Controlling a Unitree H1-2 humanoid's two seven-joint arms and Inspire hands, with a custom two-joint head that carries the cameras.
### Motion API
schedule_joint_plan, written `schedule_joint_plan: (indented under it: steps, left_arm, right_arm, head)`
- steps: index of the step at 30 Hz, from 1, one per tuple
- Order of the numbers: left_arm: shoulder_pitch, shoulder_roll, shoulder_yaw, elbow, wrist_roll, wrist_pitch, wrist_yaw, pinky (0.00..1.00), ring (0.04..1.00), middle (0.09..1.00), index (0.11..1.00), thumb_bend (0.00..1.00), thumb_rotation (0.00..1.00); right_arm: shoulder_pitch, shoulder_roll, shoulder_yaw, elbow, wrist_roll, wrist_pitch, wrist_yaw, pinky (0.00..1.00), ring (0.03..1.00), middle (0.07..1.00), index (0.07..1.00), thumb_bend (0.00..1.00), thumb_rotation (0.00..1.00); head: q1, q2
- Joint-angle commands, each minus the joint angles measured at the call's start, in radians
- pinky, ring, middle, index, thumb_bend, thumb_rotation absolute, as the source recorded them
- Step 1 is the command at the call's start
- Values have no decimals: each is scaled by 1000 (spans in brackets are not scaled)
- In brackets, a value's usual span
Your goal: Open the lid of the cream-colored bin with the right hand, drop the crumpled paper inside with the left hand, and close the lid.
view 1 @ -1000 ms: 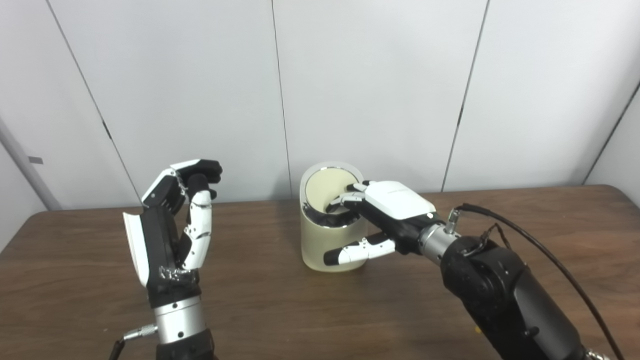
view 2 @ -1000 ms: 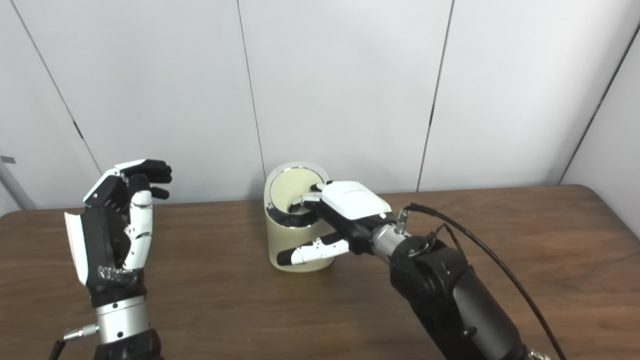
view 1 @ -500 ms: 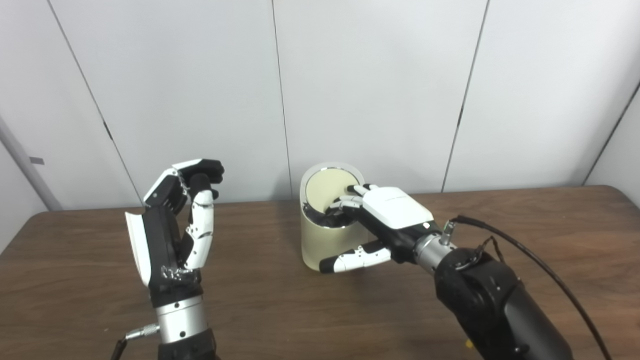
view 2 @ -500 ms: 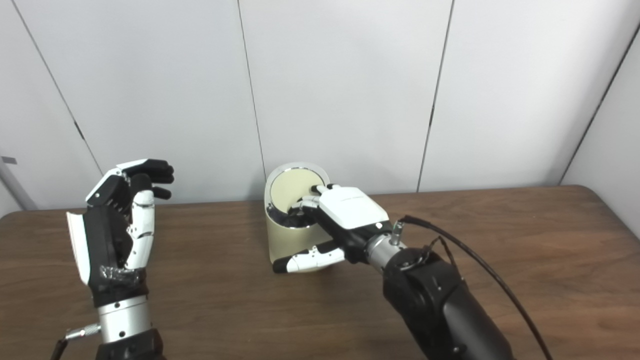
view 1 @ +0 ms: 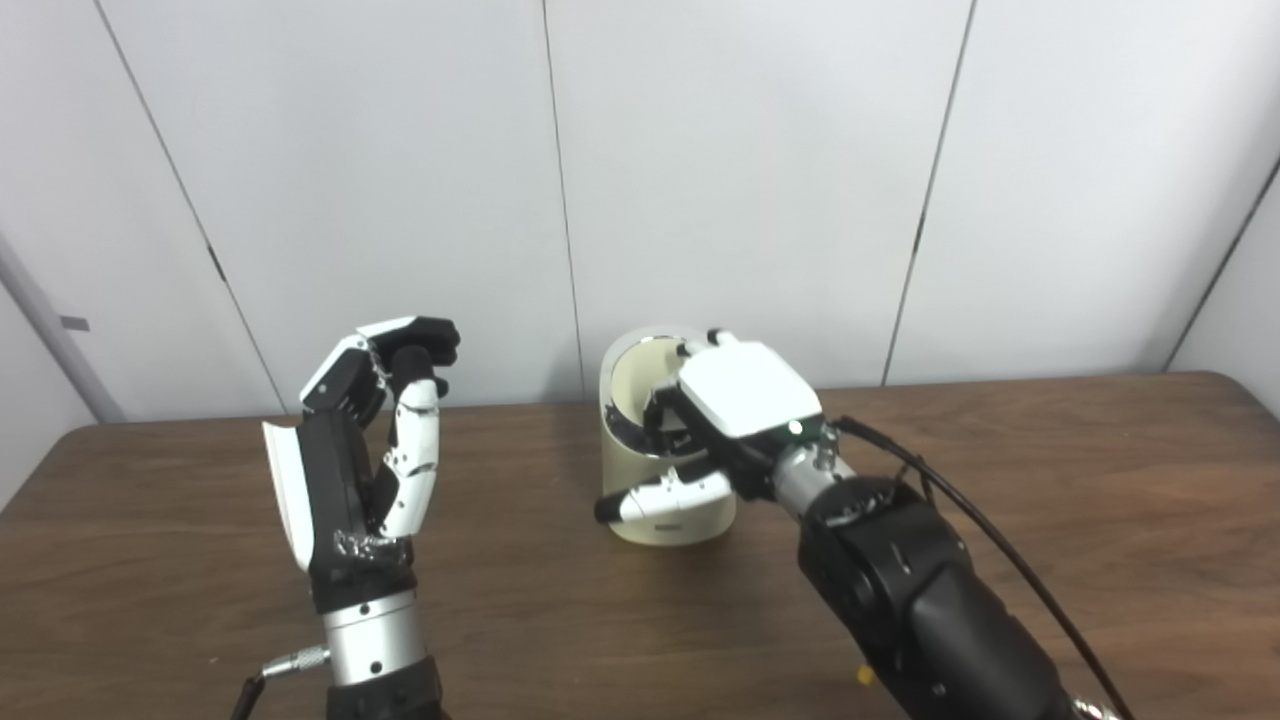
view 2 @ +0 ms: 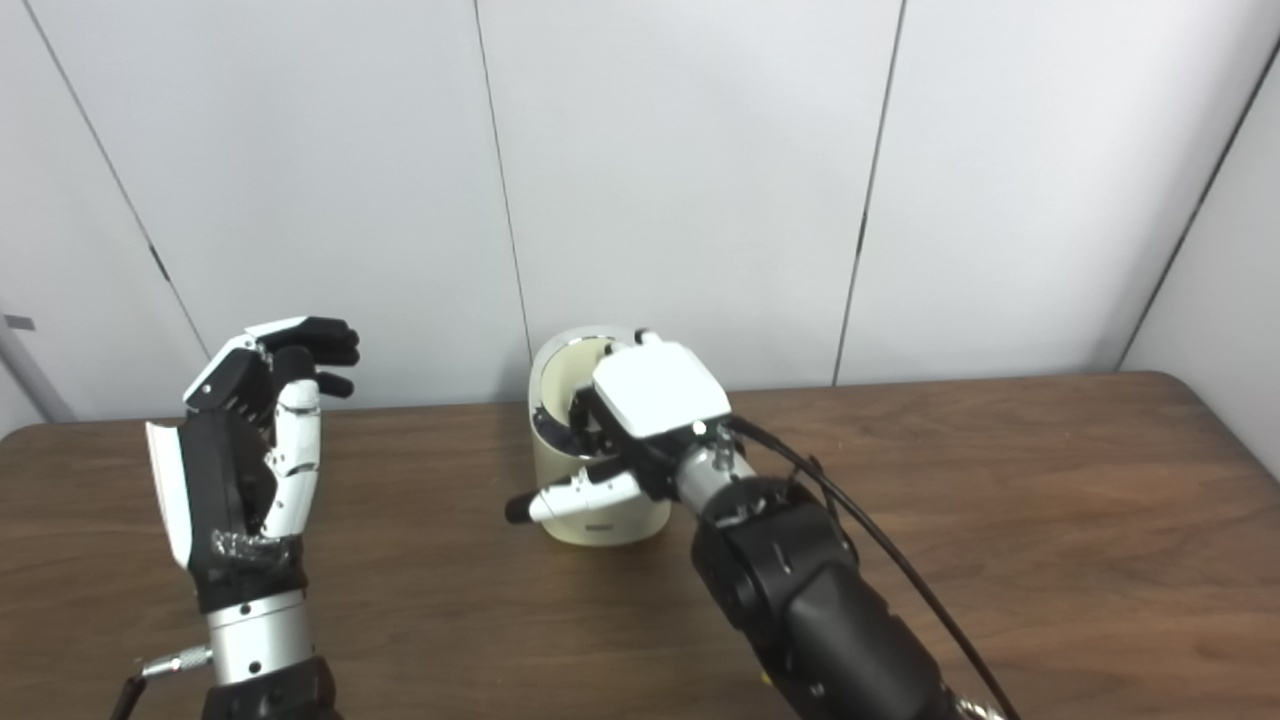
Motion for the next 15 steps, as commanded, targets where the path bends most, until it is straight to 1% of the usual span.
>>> schedule_joint_plan:
  steps: [1, 2, 3, 6, 8, 10, 11, 12, 15]
  left_arm:
    - [-35, -10, -7, -33, 20, -12, 4, 472, 578, 595, 576, 335, 682]
    - [-35, -10, -7, -33, 20, -12, 4, 469, 577, 594, 575, 335, 684]
    - [-35, -10, -7, -33, 20, -13, 4, 470, 577, 594, 576, 336, 684]
    - [-37, -12, -6, -34, 16, -11, 5, 469, 575, 593, 575, 337, 681]
    - [-38, -14, -5, -34, 13, -9, 5, 469, 574, 592, 574, 334, 676]
    - [-39, -14, -3, -36, 14, -6, 4, 468, 573, 591, 572, 333, 675]
    - [-39, -14, -3, -37, 12, -5, 3, 468, 573, 590, 572, 334, 673]
    - [-39, -13, -3, -37, 12, -6, 3, 468, 573, 591, 572, 334, 673]
    - [-38, -12, -2, -39, 10, -6, 1, 470, 573, 592, 574, 333, 671]
  right_arm:
    - [43, 9, 36, 57, 20, -32, 68, 1000, 926, 802, 695, 969, 1000]
    - [42, 13, 39, 61, 18, -34, 69, 1000, 927, 802, 730, 978, 1000]
    - [42, 15, 41, 66, 18, -35, 68, 1000, 929, 803, 745, 981, 1000]
    - [49, 25, 42, 77, 23, -28, 77, 1000, 925, 800, 736, 986, 1000]
    - [56, 27, 39, 81, 27, -24, 82, 1000, 923, 802, 715, 984, 1000]
    - [65, 30, 32, 80, 39, -19, 87, 1000, 924, 803, 675, 977, 1000]
    - [69, 33, 26, 80, 49, -14, 88, 1000, 924, 802, 640, 969, 1000]
    - [74, 35, 20, 81, 60, -12, 85, 1000, 924, 802, 639, 969, 1000]
    - [86, 37, 8, 83, 76, -14, 76, 1000, 919, 797, 595, 973, 1000]
  head:
    - [1, 0]
    - [2, 1]
    - [2, 1]
    - [3, 1]
    - [2, 2]
    - [1, 2]
    - [1, 2]
    - [1, 2]
    - [0, 3]
